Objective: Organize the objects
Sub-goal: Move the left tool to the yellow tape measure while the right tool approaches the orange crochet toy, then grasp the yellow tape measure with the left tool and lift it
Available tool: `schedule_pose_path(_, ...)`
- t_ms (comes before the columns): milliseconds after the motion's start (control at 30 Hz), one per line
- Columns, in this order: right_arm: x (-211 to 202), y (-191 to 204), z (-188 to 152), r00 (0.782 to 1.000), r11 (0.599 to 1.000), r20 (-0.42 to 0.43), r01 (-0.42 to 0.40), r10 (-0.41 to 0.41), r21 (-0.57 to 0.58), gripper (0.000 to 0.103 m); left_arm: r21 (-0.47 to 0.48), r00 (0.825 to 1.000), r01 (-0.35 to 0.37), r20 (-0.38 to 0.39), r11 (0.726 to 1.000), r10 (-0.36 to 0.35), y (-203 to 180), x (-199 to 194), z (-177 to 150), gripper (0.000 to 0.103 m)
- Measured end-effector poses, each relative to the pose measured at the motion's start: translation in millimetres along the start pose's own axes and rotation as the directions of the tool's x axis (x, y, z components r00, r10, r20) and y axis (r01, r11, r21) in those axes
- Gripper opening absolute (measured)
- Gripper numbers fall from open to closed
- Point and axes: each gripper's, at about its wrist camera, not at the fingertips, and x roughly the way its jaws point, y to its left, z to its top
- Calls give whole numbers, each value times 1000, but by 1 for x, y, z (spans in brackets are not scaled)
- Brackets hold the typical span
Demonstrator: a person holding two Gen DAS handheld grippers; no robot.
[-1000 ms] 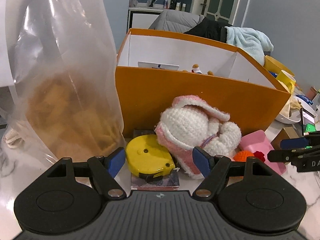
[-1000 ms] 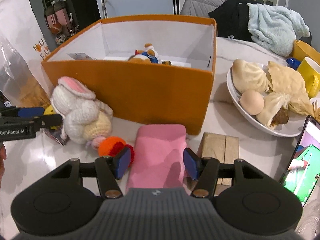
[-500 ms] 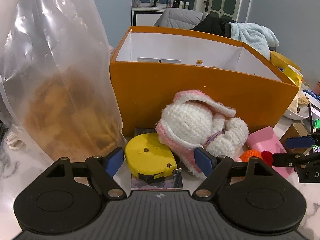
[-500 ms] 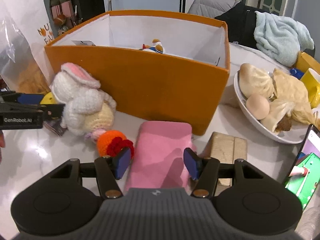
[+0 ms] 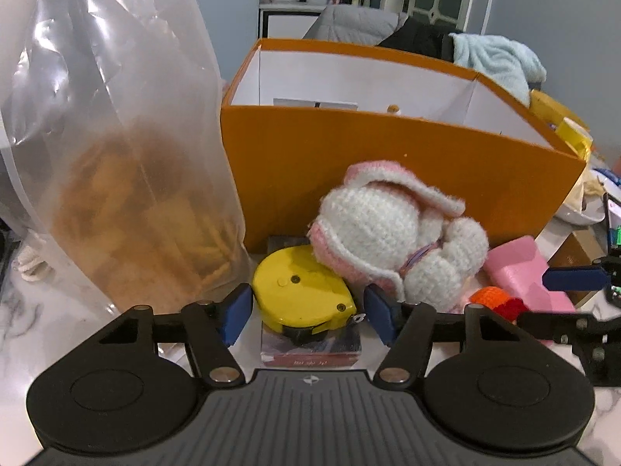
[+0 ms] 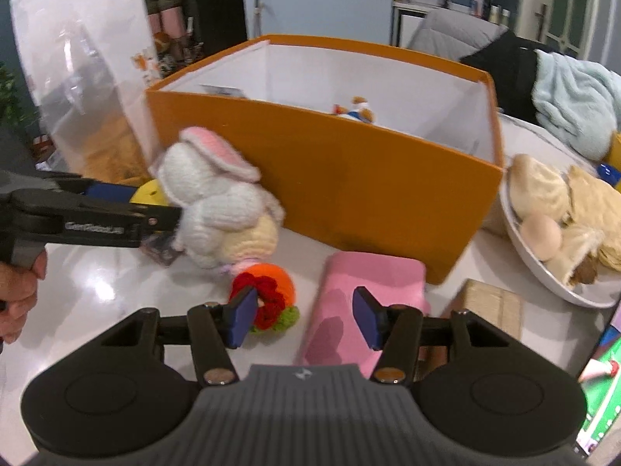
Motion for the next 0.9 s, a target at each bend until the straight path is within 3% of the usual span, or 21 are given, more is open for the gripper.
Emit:
schedule_pose_path(333,11,22,-3,999,996,-25,-35,33,-79,57,61,999,-36,19,998,35,-8,8,-4,74)
schedule_pose_path(600,22,40,-10,998,989,-53,-31,23,-147,57,26,1000,-3,4,1000,3,-1,9,-4,72)
schedule_pose_path(900,16,35,-12,999,991,-47,-25,19,-130,54,4,1000,18,-15,1000,-18,3,4,-2,72)
